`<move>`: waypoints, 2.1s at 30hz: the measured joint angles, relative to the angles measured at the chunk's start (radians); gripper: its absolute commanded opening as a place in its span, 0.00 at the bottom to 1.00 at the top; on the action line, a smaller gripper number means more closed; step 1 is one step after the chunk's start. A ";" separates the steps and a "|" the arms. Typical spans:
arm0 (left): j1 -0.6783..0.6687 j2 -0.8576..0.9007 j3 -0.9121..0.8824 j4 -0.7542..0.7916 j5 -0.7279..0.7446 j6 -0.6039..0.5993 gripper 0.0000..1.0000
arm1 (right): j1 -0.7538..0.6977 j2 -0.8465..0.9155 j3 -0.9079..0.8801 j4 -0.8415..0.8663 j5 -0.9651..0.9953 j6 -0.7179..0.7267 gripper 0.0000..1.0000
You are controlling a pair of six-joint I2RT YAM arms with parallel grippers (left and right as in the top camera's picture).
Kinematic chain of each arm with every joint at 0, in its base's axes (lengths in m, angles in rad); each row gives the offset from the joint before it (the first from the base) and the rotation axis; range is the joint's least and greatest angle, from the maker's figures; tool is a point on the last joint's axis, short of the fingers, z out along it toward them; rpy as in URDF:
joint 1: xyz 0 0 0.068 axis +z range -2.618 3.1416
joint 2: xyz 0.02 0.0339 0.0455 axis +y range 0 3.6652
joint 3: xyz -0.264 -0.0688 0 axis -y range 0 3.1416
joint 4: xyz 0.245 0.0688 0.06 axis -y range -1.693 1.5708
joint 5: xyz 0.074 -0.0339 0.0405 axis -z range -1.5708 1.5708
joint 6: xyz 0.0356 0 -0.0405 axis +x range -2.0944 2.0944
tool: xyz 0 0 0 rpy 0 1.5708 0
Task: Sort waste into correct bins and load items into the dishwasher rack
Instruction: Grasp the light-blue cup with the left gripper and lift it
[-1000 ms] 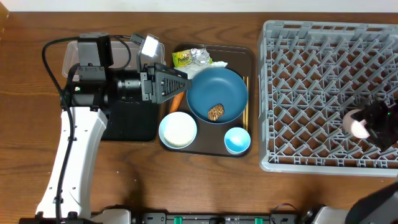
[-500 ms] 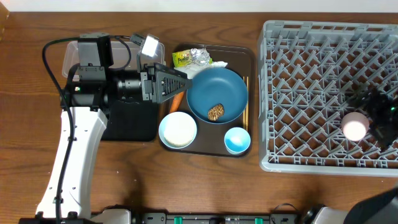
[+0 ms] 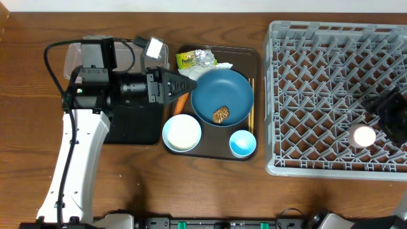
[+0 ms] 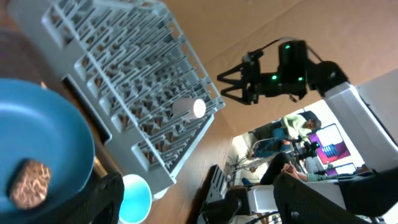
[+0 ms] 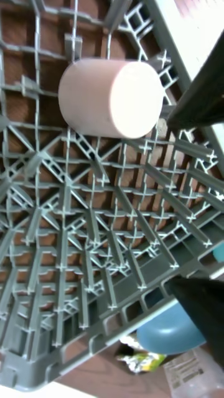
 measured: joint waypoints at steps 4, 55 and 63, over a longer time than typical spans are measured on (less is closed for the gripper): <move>-0.095 0.000 0.002 -0.122 -0.164 0.051 0.78 | 0.058 0.000 0.000 0.038 -0.019 -0.031 0.81; -0.245 0.024 0.193 -0.249 -0.689 0.158 0.06 | 0.229 0.000 0.000 0.283 -0.313 -0.111 0.83; -0.044 0.085 0.191 -0.244 -0.146 0.156 0.06 | 0.518 0.000 0.000 0.498 -0.645 -0.241 0.82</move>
